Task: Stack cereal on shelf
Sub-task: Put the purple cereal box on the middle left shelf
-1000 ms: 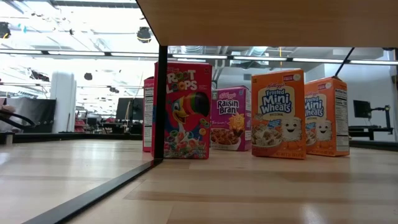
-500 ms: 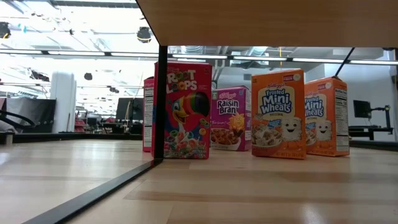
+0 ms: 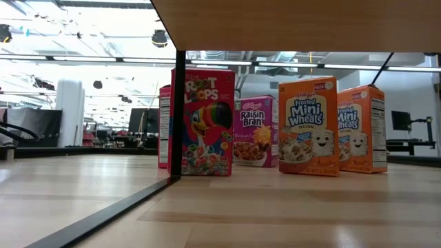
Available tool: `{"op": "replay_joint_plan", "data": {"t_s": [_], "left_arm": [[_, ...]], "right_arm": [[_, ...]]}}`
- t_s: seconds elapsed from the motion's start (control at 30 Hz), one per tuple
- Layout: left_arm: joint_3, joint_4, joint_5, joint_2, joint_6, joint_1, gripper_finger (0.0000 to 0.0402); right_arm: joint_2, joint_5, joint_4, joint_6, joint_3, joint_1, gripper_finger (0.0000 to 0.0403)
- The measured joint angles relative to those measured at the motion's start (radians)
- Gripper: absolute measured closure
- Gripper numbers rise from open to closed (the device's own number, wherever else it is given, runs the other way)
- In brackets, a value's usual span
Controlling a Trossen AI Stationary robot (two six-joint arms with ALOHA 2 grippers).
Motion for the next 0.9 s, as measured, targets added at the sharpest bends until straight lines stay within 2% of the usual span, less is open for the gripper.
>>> {"op": "replay_joint_plan", "data": {"t_s": [0.17,0.5,0.77,0.9], "left_arm": [[0.000,0.002,-0.001,0.045,0.000,0.000,0.0168],[0.000,0.000,-0.001,0.098,0.000,0.000,0.0168],[0.000,0.010,-0.001,0.098,0.000,0.000,0.0168],[0.000,0.030,-0.011,0.098,0.007,0.000,0.0168]], "right_arm": [[-0.062,0.004,-0.094,-0.004,0.000,0.013,0.0163],[-0.058,-0.018,-0.307,0.147,0.000,-0.040,0.0163],[-0.060,-0.061,-0.326,0.185,0.000,-0.026,0.0161],[-0.060,-0.092,-0.313,0.185,0.000,-0.026,0.0144]]}}
